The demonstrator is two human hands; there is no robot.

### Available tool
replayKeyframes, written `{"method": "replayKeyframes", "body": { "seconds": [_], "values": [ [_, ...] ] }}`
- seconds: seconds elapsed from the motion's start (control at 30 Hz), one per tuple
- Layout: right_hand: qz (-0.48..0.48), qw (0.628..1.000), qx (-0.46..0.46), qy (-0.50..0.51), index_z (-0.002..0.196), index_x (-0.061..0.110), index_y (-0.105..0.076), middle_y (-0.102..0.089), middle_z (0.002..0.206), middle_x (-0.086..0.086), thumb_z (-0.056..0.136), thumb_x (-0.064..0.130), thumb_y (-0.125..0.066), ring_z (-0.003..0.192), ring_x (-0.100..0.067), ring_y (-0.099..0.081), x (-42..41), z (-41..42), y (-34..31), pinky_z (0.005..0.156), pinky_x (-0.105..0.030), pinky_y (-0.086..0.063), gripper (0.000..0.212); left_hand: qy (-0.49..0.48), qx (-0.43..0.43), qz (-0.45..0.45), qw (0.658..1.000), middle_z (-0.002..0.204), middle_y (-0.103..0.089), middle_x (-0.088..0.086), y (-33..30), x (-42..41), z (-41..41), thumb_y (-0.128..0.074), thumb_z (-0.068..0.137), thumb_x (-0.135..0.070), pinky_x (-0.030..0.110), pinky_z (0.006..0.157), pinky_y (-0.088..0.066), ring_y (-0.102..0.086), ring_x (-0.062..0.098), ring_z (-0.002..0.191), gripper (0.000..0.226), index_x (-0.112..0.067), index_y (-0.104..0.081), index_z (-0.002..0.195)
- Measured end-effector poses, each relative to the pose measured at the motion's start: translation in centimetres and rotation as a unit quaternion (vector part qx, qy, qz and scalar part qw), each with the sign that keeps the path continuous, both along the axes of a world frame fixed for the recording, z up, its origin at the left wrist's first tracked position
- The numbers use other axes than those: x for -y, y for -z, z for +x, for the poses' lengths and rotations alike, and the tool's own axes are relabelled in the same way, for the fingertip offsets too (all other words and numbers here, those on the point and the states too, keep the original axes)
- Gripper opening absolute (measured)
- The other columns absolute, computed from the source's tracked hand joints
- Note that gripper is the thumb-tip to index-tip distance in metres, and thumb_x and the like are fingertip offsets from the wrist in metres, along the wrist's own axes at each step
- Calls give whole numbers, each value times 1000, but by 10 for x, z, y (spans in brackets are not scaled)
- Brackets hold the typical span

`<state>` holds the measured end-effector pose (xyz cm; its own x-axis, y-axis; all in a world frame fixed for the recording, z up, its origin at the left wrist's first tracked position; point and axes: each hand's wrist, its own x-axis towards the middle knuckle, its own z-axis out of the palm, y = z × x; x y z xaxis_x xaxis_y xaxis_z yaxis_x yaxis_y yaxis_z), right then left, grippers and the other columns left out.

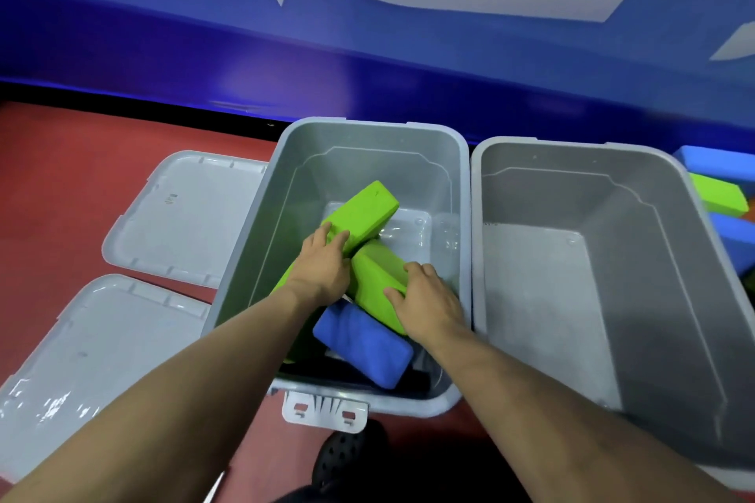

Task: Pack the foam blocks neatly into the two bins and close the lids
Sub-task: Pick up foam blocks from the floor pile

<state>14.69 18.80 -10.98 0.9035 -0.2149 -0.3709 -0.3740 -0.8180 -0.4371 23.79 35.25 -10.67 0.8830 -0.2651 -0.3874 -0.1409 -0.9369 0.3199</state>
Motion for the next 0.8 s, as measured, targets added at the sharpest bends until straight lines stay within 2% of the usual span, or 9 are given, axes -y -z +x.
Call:
{"method": "replayKeyframes", "body": {
  "seconds": [0.1, 0.2, 0.33, 0.43, 0.6, 0.8],
  "values": [
    [-13, 999, 22, -20, 142, 19, -44, -49, 139, -4, 99, 50, -52, 128, -29, -49, 9, -7, -20, 101, -41, -43, 54, -16, 24, -28, 999, 167, -14, 13, -14, 3, -12, -48, 105, -28, 50, 120, -26, -20, 37, 151, 56, -17, -32, 158],
    [-25, 997, 43, -59, 150, 22, -37, -44, 147, -1, 99, 51, -50, 135, -26, -44, 26, -21, -42, 107, -39, -38, 59, -20, 47, -67, 996, 165, -22, 12, -35, 16, -30, -50, 104, -30, 48, 119, -30, -28, 36, 148, 55, -16, -36, 155],
    [-30, 989, 77, -120, 156, 28, -28, -30, 160, 6, 99, 52, -51, 144, -21, -34, 62, -43, -78, 116, -37, -32, 66, 57, 80, -97, 990, 165, -25, 11, -70, 47, -58, -50, 105, -36, 38, 121, -25, -29, 32, 149, 56, -16, -38, 155],
    [-45, 987, 90, -126, 158, 29, -24, -24, 164, 6, 98, 54, -51, 149, -18, -27, 95, -69, -105, 121, -38, -25, 70, 108, 106, -111, 982, 165, -27, 9, -97, 77, -78, -50, 104, -43, 36, 121, -23, -29, 29, 150, 58, -19, -38, 155],
    [-70, 989, 112, -63, 158, 29, -23, -21, 165, 6, 97, 57, -50, 151, -17, -23, 165, -130, -140, 122, -37, -23, 73, 152, 99, -174, 968, 165, -27, 7, -136, 150, -125, -48, 103, -46, 41, 123, -24, -27, 25, 151, 60, -19, -37, 156],
    [-86, 991, 84, 53, 159, 28, -22, -20, 166, 2, 93, 60, -56, 150, -20, -27, 258, -230, -154, 121, -35, -24, 81, 208, 39, -198, 957, 167, -22, 4, -159, 245, -201, -44, 105, -49, 38, 124, -19, -22, 22, 153, 62, -21, -31, 158]
  ]
}}
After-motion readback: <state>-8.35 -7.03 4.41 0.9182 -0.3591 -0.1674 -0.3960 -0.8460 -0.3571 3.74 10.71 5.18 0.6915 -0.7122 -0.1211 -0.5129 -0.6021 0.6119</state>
